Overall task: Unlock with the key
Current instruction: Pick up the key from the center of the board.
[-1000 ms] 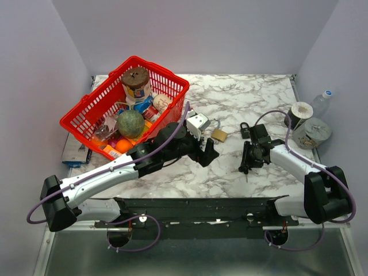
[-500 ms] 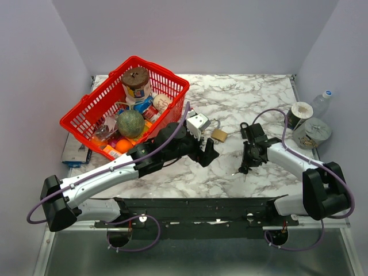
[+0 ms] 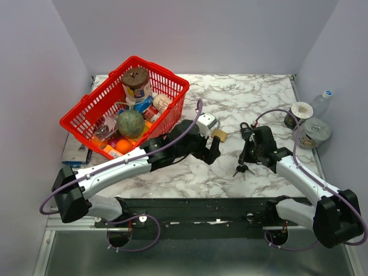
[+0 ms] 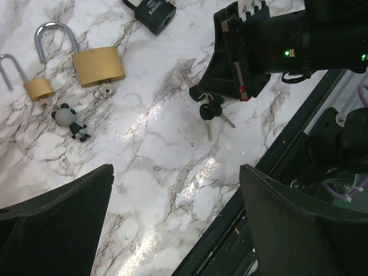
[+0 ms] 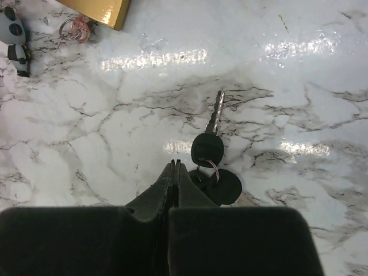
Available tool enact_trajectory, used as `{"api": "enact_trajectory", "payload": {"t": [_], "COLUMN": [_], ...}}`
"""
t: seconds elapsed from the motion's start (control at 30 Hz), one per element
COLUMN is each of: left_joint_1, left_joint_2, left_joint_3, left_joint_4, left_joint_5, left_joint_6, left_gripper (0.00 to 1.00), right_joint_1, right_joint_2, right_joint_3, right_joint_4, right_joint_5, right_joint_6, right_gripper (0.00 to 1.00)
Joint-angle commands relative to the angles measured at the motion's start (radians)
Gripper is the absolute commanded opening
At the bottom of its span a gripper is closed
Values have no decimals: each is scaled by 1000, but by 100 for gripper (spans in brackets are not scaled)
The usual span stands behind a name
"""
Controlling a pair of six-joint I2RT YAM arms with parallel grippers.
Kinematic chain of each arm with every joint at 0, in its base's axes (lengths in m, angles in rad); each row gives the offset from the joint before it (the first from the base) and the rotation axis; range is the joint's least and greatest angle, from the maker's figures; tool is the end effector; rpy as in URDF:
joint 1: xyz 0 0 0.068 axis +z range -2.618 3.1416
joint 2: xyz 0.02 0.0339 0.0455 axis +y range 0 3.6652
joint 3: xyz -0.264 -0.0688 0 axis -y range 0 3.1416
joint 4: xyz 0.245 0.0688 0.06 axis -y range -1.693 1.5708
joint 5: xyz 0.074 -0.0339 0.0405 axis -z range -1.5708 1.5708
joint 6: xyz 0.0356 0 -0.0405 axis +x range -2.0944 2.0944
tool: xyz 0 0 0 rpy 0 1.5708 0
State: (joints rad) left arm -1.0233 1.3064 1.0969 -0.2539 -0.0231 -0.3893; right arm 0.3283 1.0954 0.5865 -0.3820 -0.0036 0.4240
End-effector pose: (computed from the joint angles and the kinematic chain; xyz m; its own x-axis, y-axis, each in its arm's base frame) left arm 0.1575 -0.2567 0.3271 -0.5352 0.1489 -0.8315 0.6915 0.6426 -0.3300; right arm 0.1999 0.0682 0.1960 -0.8045 0.1606 -0.5719 0.0070 0.9653 0.2612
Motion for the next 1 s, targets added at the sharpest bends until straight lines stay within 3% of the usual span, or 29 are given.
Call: {"api": "enact_trajectory", "payload": {"t": [0.0,0.1,0.37,0.73,0.93,0.97], "left_joint_1": [2,0,0,2,0,0], "left_joint_2": [31,40,53,50,39,37], "left_joint_3": [35,27,27,29,27,26], "left_joint_4": [-42,-41,-50,-58,-56,-54], "left_joint_5": [-20,-12,-11,6,20,22], "left_joint_6": [-33,-37,-31,-31,-37,-39], "left_gripper": [96,96,96,96,97,96], "right_joint_1": [9,9,52,80,86,86], "right_joint_2": [41,87,124,241,279,299], "right_joint_3": [36,61,58,78,84,91], "right_joint_4": [-46,-138,-155,-158,-147,-138], "right_joint_5": [28,103,83,151,143,137], "right_joint_6": [-4,15,44,78,91,91], "right_gripper": [21,41,62,58,48,40]}}
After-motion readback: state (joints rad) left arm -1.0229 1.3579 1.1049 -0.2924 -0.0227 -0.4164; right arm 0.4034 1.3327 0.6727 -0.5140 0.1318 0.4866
